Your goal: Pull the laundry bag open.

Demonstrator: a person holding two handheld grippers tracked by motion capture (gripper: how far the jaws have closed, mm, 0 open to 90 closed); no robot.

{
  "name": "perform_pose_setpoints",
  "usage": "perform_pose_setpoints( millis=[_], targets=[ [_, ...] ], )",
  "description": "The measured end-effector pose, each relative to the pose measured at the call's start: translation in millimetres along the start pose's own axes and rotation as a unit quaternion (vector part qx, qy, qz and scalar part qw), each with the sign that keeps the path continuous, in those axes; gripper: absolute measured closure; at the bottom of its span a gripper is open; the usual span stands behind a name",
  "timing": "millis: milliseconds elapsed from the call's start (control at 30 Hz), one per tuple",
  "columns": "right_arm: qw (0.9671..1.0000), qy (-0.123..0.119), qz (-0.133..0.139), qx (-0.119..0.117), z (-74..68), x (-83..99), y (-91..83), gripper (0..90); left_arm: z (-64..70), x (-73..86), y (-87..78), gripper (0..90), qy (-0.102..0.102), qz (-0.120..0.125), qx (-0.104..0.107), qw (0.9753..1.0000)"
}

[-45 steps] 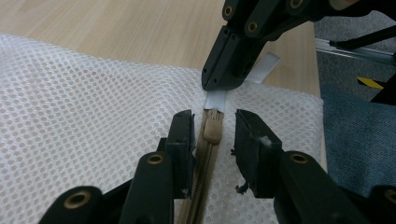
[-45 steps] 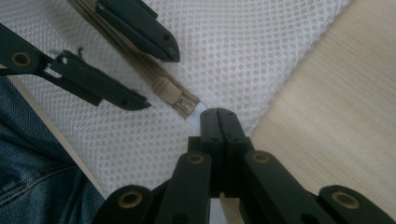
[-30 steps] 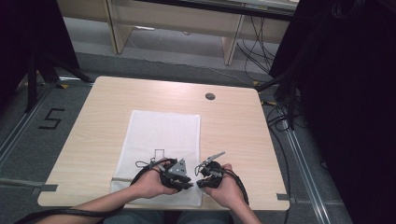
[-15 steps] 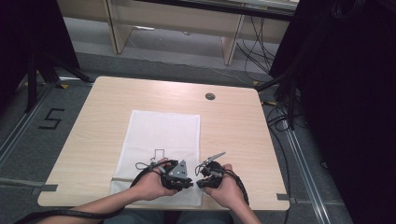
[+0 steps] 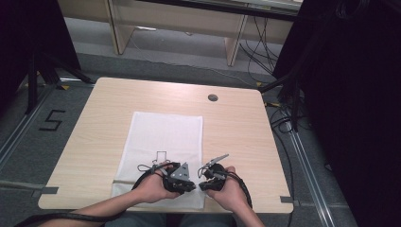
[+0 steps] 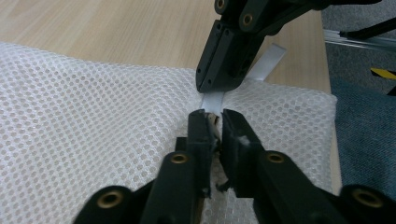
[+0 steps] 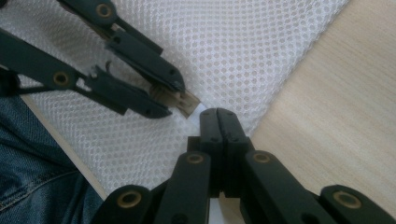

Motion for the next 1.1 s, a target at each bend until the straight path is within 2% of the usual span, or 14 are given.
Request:
perform_pose_setpoints(
  millis=[167, 433, 467, 900, 967, 1033, 1067, 1100],
  targets=[
    [1.0, 0.0, 0.0, -0.002, 0.4, 0.0, 0.0, 90.0, 0.4, -0.2, 1.4, 74.2, 0.0, 0.002, 0.002, 1.0],
    [1.0, 0.005, -0.004, -0.004, -0.8, 0.2, -0.2, 90.0, 2.3, -0.5, 2.4, 80.5, 0.006, -0.001, -0.006, 1.0],
    [1.0, -0.001, 0.001, -0.001, 0.5, -0.2, 0.3, 90.0, 2.3, -0.5, 2.7, 80.9, 0.005, 0.001, -0.006, 1.0],
    [1.0, 0.003, 0.003, -0.006, 0.4, 0.2, -0.5, 89.8, 1.8, -2.1, 1.0, 81.6, 0.002, -0.002, -0.005, 1.0],
    [0.9999, -0.009, 0.008, -0.004, 1.9, -1.2, -0.9, 88.9, 1.3, -2.2, 0.4, 81.5, 0.001, -0.002, -0.005, 1.0],
    [0.9999, 0.0, 0.013, 0.005, 0.8, -2.5, -4.5, 88.4, 0.5, -2.6, 0.2, 81.4, 0.006, 0.0, 0.001, 1.0],
    [0.9999, 0.009, 0.007, 0.008, 0.1, -2.0, -6.8, 88.3, 1.4, -2.2, 0.0, 81.4, -0.004, 0.0, -0.003, 1.0],
    [0.9998, 0.013, 0.006, 0.011, 0.3, -1.8, -7.3, 88.2, 1.4, -2.2, 0.0, 81.3, -0.004, 0.0, -0.003, 1.0]
  ],
)
Point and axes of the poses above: each handheld gripper's, and its own axes: y roughly forward along the jaws, x roughly out of its underside, z roughly to its right, the point moved 6 cm from there along y, roughly forward along the jaws, and after that the axes turned 5 degrees about x, right-handed, at the moved point
